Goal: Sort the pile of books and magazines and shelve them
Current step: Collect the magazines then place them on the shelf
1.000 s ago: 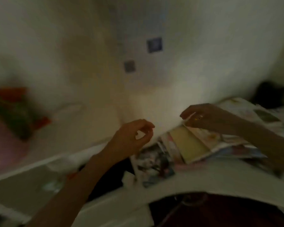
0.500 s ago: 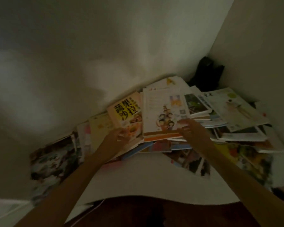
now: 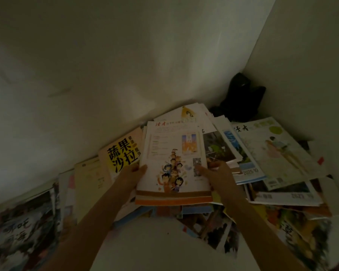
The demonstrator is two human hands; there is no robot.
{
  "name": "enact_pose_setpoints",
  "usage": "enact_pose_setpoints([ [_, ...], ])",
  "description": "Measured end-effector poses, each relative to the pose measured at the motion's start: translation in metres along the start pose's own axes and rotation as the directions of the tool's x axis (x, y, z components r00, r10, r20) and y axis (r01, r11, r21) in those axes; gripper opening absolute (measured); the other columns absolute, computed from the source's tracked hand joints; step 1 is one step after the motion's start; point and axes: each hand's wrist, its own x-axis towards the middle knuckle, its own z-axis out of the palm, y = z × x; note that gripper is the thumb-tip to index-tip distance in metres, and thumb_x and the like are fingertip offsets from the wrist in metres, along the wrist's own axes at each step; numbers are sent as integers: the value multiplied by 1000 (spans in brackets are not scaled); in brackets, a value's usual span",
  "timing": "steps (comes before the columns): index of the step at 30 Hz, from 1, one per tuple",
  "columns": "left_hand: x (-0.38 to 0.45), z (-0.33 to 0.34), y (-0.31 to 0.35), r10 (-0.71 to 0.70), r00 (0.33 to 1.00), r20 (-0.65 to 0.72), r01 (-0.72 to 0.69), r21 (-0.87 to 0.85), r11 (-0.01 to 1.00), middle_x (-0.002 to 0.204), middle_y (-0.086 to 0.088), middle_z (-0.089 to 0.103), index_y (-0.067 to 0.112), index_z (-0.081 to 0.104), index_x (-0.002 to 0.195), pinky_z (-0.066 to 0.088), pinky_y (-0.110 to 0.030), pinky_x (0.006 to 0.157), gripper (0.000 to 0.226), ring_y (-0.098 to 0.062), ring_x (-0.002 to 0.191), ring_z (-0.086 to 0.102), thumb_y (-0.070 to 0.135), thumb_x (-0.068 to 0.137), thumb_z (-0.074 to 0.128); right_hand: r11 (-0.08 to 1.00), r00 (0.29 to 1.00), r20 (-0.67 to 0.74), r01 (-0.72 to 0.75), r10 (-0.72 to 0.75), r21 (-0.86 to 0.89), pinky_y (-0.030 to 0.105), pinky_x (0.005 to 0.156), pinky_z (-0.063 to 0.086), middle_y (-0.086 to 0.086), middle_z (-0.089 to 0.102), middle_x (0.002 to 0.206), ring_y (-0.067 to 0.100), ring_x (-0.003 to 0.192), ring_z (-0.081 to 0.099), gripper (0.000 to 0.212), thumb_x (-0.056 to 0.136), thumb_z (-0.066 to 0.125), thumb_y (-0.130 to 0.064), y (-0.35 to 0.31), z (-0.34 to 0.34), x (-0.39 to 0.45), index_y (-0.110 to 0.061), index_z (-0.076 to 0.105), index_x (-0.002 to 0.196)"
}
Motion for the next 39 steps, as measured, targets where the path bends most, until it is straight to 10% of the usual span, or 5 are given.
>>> enact_pose_setpoints([
  [14,-2,-11,0,137,983,124,-149,90,985,94,1,68,18,59,107,57,-23,59,18,-7,72,69,12,91,55,1000,981,-193,21,-18,14,27,58,41,13,60,98,21,73,54,24,90,60,-13,28,-49,-13,-4,58,112],
  [25,-4,-28,6,297,946,127,-313,587,746,109,-11,50,8,59,113,43,-36,92,44,-27,109,53,44,93,44,873,897,398,-343,194,347,41,71,57,12,69,103,28,88,67,29,85,59,4,-14,-15,-40,-4,58,112],
  [29,-44,-34,20,475,739,478,-673,554,489,149,21,1,50,2,137,11,-29,111,104,0,138,5,92,51,44,807,918,391,-280,67,519,27,48,56,13,71,82,23,64,70,21,87,53,5,-64,-35,-45,2,55,107],
  [34,-61,-5,64,813,367,452,-815,577,47,99,2,68,29,47,131,40,-11,65,48,6,75,53,47,87,40,910,933,344,-53,-101,411,25,55,58,13,69,89,22,75,68,22,90,57,-14,-113,-28,-63,1,57,107],
  [39,-66,-21,92,828,558,-57,-780,303,547,76,17,61,27,54,103,50,-11,60,12,10,63,61,18,94,51,930,878,-307,350,-367,-111,37,73,52,12,66,92,23,83,64,48,89,51,-52,-97,-63,-27,-8,60,107],
])
